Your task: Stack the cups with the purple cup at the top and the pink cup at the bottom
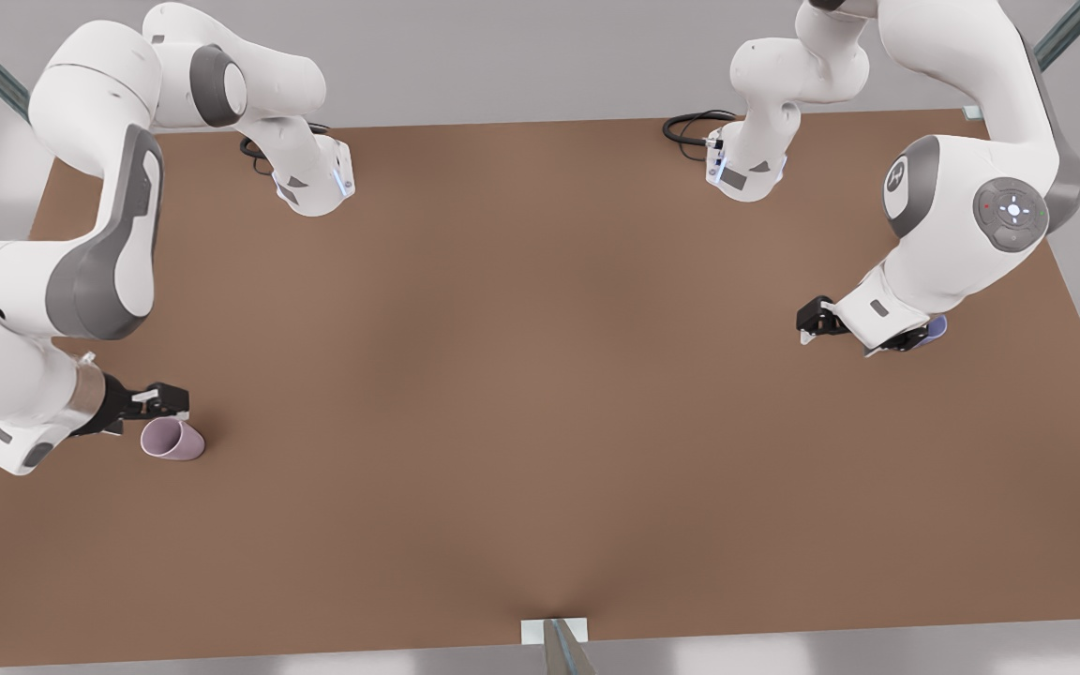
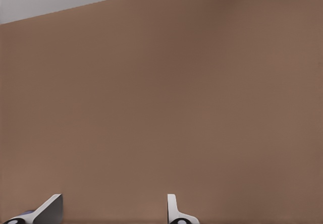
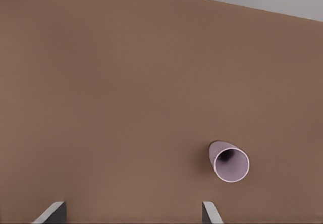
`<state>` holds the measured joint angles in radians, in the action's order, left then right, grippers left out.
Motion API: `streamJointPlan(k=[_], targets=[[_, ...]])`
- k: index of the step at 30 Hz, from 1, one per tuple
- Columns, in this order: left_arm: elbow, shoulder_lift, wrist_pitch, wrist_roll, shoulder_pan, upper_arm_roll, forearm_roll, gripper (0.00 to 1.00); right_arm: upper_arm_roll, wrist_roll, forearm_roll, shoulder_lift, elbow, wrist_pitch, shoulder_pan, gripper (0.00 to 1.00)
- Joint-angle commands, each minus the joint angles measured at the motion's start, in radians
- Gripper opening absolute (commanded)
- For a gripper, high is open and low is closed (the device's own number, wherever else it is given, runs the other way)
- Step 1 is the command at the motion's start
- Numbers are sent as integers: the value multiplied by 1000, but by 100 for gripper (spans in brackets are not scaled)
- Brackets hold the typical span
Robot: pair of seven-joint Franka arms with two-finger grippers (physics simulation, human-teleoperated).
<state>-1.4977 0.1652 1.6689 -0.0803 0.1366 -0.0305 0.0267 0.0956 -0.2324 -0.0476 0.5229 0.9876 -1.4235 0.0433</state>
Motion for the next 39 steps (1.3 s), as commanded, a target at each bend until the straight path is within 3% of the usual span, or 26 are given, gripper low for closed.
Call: streamJointPlan(k=[1, 13, 25, 39], targets=[[1, -1, -1, 2, 0, 0, -1, 100, -1, -8, 0, -6, 40, -58, -3, 100], [8, 14, -18, -6, 0, 24, -1, 100, -2, -56, 6, 6, 194, -193, -109, 100], [8, 14, -27, -10, 0, 37, 5, 100, -2, -265, -5, 63, 421, -512, -250, 100], [22, 2, -47, -10, 0, 67, 1, 100, 4, -373, 5, 92, 580, -626, -306, 100]])
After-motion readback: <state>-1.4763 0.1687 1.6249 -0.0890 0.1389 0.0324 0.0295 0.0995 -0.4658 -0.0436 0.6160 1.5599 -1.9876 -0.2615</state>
